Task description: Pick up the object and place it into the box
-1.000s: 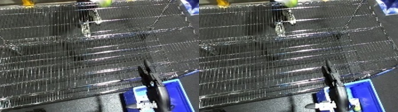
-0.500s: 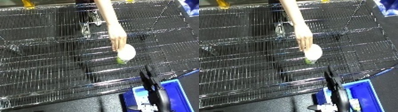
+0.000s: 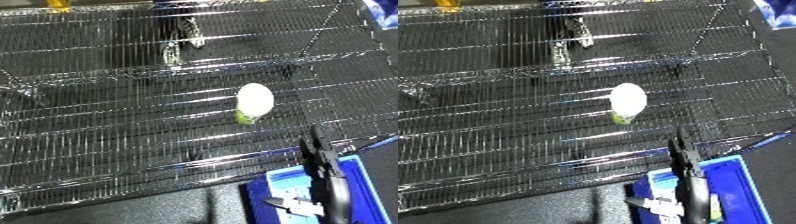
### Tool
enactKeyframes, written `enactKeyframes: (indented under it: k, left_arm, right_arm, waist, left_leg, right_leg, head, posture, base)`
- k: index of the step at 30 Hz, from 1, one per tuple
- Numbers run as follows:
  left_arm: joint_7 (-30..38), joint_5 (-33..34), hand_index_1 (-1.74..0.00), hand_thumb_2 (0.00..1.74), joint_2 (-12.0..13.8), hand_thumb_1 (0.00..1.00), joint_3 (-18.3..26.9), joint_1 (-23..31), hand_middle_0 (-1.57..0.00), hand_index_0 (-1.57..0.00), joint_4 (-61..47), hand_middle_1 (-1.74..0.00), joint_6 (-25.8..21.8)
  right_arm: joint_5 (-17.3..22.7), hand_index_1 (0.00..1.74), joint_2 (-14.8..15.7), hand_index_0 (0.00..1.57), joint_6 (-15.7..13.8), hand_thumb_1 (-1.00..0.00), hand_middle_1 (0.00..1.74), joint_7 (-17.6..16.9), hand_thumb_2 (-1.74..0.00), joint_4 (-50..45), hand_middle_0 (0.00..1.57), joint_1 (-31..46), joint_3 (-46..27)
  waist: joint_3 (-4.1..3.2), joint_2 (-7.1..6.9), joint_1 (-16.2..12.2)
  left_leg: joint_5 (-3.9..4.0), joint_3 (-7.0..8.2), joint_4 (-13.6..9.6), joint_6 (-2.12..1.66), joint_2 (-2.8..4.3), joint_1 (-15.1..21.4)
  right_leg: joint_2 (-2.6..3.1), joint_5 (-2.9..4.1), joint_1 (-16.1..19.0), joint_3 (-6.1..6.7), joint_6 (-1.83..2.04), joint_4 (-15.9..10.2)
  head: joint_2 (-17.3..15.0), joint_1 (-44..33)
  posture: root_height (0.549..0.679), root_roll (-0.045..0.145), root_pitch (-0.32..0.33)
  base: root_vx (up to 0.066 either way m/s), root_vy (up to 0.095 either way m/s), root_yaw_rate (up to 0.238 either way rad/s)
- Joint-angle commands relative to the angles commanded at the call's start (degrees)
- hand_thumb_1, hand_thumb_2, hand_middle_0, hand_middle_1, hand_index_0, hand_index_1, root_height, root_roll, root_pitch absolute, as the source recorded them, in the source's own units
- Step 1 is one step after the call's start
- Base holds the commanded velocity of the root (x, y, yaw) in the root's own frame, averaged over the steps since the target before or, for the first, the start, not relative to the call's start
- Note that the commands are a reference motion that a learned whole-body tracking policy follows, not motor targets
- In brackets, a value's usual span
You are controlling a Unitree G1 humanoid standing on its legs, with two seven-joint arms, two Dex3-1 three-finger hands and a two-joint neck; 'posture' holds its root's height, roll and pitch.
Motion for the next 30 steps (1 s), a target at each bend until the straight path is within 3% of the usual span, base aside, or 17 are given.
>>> enactKeyframes:
  k: [7,18,25,30]
  left_arm:
    - [0.3,-0.1,-1.74,1.74,0.8,1.00,-0.4,-0.4,-1.57,-1.57,-0.5,-1.74,0.1]
    - [1.0,-1.0,-1.74,1.74,1.9,1.00,-1.0,-1.4,-1.57,-1.57,-1.0,-1.74,0.1]
    - [1.3,-1.3,-1.74,1.74,2.6,1.00,-1.5,-2.1,-1.57,-1.57,-0.8,-1.74,0.5]
    - [1.8,-1.6,-1.74,1.74,3.1,1.00,-2.1,-2.7,-1.57,-1.57,-1.1,-1.74,0.6]
  right_arm:
    - [-0.3,0.00,-1.8,0.00,0.0,0.00,0.00,-2.0,0.00,1.2,0.00,-3.5,-1.0]
    - [3.2,0.00,-4.2,0.00,2.7,0.00,0.00,-1.4,0.00,4.7,0.00,-10.1,-0.9]
    - [5.3,0.00,-6.0,0.00,3.9,0.00,0.00,-1.0,0.00,7.8,0.00,-14.1,-1.0]
    - [6.4,0.00,-7.7,0.00,4.2,0.00,0.00,-0.6,0.00,10.4,0.00,-17.4,-0.9]
  waist:
    - [0.00,0.73,0.1]
    - [0.00,1.74,0.3]
    - [0.00,2.37,0.4]
    - [0.00,3.16,0.7]
  left_leg:
    - [-0.36,0.27,1.1,0.07,-0.38,-2.5]
    - [-1.13,0.53,2.5,0.32,-0.70,-5.8]
    - [-1.48,0.83,2.9,0.44,-0.89,-7.2]
    - [-1.86,1.02,3.7,0.50,-1.14,-8.7]
  right_leg:
    - [0.12,0.21,-2.7,0.34,0.00,0.8]
    - [0.43,0.14,-6.4,0.63,-0.33,2.3]
    - [0.16,0.15,-8.0,0.65,-0.50,2.9]
    - [-0.05,-0.05,-9.6,0.69,-0.56,3.9]
  head:
    - [3.8,3.6]
    - [8.5,10.8]
    - [10.7,13.8]
    - [10.5,15.5]
  posture:
    - [0.642,0.048,0.003]
    - [0.637,0.043,0.041]
    - [0.635,0.044,0.057]
    - [0.633,0.045,0.071]
  base:
    - [0.001,-0.002,-0.015]
    - [0.003,-0.005,-0.023]
    - [0.004,-0.004,-0.012]
    - [0.001,0.003,-0.009]
